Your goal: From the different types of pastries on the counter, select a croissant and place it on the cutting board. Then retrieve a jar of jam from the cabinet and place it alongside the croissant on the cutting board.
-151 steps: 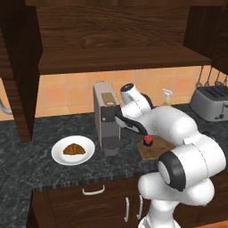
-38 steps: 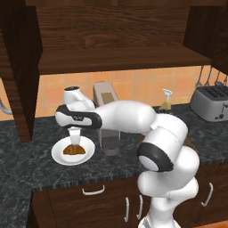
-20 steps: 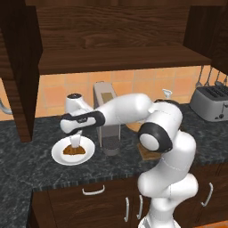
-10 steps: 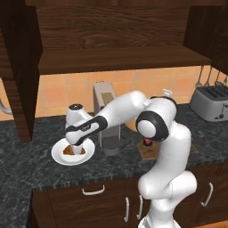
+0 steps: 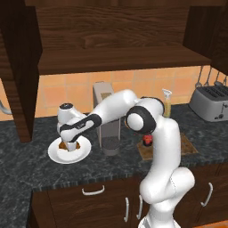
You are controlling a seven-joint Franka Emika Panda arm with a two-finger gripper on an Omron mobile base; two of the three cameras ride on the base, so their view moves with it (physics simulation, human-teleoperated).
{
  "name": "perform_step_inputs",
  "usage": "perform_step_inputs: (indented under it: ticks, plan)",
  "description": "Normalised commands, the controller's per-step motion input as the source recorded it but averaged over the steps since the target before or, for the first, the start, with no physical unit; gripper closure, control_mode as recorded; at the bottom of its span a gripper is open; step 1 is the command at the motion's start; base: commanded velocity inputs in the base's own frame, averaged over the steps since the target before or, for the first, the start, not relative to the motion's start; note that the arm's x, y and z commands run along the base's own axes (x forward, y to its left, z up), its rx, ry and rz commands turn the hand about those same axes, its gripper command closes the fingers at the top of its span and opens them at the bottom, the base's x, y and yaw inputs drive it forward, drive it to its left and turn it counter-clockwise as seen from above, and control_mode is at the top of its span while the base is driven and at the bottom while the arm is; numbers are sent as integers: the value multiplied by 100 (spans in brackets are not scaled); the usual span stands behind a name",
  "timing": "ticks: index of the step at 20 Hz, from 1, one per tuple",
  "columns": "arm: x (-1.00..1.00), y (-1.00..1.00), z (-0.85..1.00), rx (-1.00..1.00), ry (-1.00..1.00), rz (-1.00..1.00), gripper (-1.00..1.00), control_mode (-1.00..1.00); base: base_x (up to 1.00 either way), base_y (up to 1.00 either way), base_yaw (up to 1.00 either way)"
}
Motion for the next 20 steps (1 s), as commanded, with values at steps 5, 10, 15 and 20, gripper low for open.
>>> perform_step_inputs:
  ticks: [5,10,15,20]
  plan:
    - [0,56,-21,0,1,-13,100,-100,0,0,0]
    - [-23,26,0,-1,12,-10,100,-100,0,0,0]
    - [-36,3,14,-1,14,-5,100,-100,0,0,0]
    - [-21,4,13,-8,2,-4,100,-100,0,0,0]
